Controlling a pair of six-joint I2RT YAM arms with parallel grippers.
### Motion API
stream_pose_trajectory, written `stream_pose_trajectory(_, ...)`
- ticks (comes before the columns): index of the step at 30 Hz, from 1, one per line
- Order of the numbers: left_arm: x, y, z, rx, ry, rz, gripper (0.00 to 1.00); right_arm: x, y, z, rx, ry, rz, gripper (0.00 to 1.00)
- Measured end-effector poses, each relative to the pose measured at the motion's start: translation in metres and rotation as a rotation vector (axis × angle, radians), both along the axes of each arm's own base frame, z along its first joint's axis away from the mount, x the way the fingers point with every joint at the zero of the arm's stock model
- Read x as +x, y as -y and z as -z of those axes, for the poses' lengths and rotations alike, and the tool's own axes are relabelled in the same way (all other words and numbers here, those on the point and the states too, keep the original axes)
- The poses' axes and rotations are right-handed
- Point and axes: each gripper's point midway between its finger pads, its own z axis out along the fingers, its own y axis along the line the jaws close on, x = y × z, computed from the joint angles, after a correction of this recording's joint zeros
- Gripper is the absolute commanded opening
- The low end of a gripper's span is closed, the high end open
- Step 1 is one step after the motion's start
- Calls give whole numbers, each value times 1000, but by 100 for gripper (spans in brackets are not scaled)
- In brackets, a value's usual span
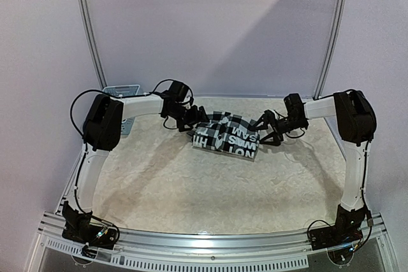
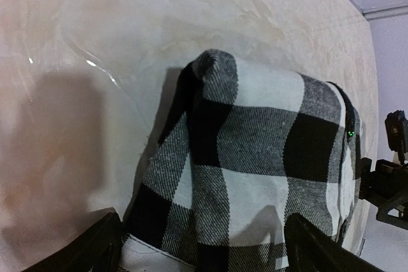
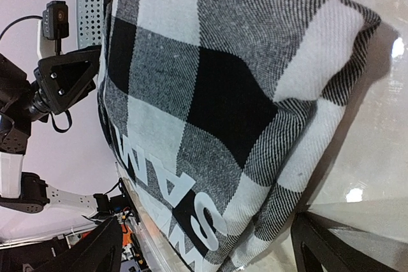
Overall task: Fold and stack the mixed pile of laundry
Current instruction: Pick up the square-folded shirt from the center of the board.
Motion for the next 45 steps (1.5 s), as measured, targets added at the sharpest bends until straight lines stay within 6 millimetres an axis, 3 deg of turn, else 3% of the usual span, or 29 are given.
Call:
stream_pose_trajectory(8,-5,10,0,-70,-32,25,90,0,-2,1,-6,5,-9,89)
stream_pose_trajectory(17,-6,22,-4,-290,-69,39,90,0,-6,7,-8,15,-36,77)
stream_pose_trajectory(21,-6,13,-4,-270,-67,37,92,-1,-6,6,-13,20,-46,85)
stream_pose_trajectory(26,-12,-14,-1,-109,-68,16,93,-2,-2,2,-77,63,-75,98)
stream_pose_trajectory(31,-9,-35,1,-40,-70,0,93,-3,21,-8,-245,126,-64,97)
stream_pose_trajectory(35,-8,-41,1,-33,-77,0,92,1,29,-40,-296,233,-66,84)
stream_pose_trajectory(38,-8,-36,1,-62,-86,18,91,1,19,-70,-251,323,-87,77)
stream_pose_trajectory(40,-8,-29,0,-98,-89,35,91,2,9,-80,-222,363,-115,74)
stream_pose_trajectory(45,-9,-12,-2,-218,-104,63,92,2,-24,-70,-161,371,-200,67)
